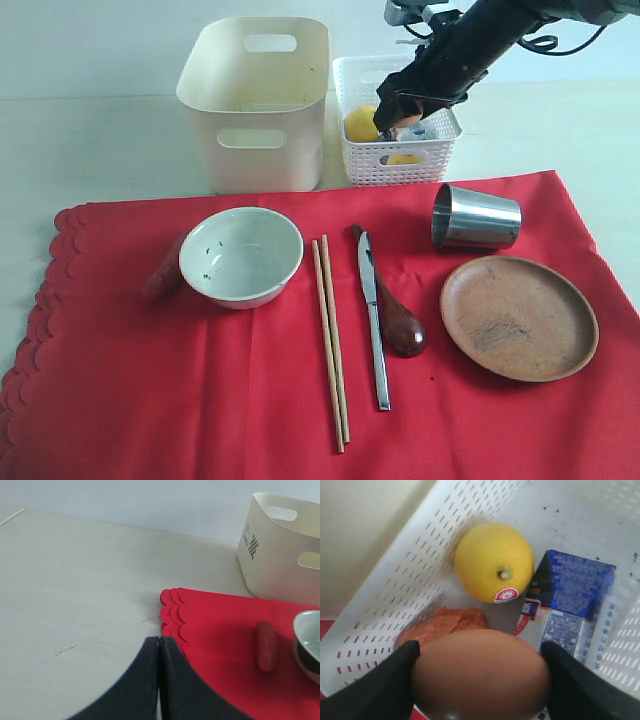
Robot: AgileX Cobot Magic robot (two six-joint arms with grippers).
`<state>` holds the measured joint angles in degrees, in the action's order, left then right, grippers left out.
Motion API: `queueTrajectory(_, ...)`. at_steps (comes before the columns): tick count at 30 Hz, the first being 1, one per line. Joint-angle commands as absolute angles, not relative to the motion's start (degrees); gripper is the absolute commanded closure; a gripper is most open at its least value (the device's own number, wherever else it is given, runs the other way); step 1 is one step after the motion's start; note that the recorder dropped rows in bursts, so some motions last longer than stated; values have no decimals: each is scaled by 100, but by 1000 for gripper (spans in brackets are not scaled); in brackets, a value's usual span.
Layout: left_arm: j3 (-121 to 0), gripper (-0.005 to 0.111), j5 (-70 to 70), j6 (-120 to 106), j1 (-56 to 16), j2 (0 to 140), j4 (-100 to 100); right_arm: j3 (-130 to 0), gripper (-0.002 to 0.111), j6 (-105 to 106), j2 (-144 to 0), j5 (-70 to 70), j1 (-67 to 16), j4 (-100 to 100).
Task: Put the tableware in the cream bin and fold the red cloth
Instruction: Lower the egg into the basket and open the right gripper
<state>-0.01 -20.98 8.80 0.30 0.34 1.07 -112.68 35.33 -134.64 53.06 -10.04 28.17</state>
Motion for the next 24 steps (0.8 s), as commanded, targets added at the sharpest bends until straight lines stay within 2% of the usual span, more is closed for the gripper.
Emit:
queueTrajectory(1, 0, 107, -2033, 892, 6, 0, 111, -11289, 57, 3612, -13443, 5313, -995, 2850)
queueTrajectory(4, 0, 107, -2033, 895, 6, 0, 111, -11289, 43, 3591, -13443, 5352, -995, 2850)
queueTrajectory(8, 0, 107, -2033, 895, 6, 0, 111, -11289, 33, 3551, -13349, 5399, -995, 2806)
queueTrajectory(16, 0, 107, -2044, 895, 6, 0, 111, -11289, 32, 3055, -13061, 5664, -995, 2443)
queueTrajectory(24, 0, 107, -2044, 895, 6, 0, 111, -11289, 33, 2381, -12634, 6635, -995, 2210)
